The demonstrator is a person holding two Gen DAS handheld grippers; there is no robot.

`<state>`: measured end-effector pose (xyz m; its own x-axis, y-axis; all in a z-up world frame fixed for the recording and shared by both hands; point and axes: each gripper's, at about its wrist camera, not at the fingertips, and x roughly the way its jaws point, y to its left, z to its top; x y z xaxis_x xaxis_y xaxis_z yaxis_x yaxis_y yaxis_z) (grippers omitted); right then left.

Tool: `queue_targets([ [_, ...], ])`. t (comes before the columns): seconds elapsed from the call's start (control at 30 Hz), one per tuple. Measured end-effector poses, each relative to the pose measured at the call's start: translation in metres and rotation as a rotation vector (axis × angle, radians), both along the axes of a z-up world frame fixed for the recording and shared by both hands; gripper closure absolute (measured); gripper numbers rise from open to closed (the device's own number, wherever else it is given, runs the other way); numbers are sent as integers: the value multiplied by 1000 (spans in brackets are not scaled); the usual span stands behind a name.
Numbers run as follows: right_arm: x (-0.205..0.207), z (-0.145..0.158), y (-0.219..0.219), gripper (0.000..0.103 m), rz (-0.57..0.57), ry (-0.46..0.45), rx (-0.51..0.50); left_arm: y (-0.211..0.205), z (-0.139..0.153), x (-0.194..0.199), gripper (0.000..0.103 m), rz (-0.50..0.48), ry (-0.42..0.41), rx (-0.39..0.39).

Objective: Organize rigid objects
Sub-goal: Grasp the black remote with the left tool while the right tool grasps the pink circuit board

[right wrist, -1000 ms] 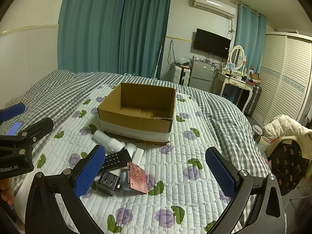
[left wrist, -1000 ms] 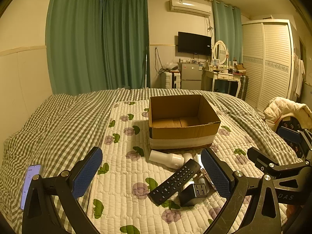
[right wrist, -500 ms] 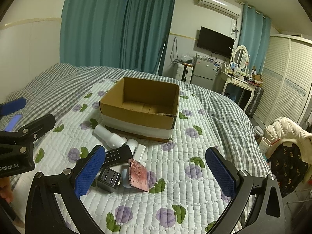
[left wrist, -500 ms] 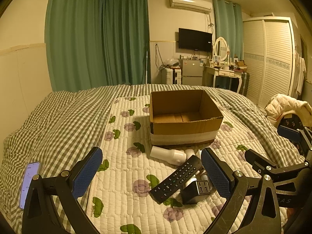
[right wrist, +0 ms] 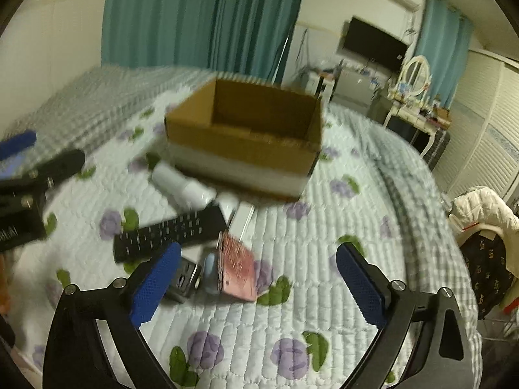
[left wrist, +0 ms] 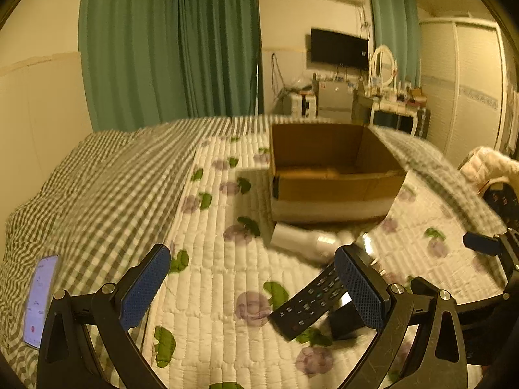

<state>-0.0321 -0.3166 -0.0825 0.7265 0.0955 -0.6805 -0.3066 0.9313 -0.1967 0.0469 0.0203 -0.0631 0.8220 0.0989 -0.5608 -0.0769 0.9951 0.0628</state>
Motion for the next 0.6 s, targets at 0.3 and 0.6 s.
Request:
queue_targets([
  [0.3,38,-65,4,42,-9,225,16,-9,-59,20,0,-47,159,69],
  [0.6,54,-65,8,84,-40,199,14,-36,-85,40,0,-183,222,177],
])
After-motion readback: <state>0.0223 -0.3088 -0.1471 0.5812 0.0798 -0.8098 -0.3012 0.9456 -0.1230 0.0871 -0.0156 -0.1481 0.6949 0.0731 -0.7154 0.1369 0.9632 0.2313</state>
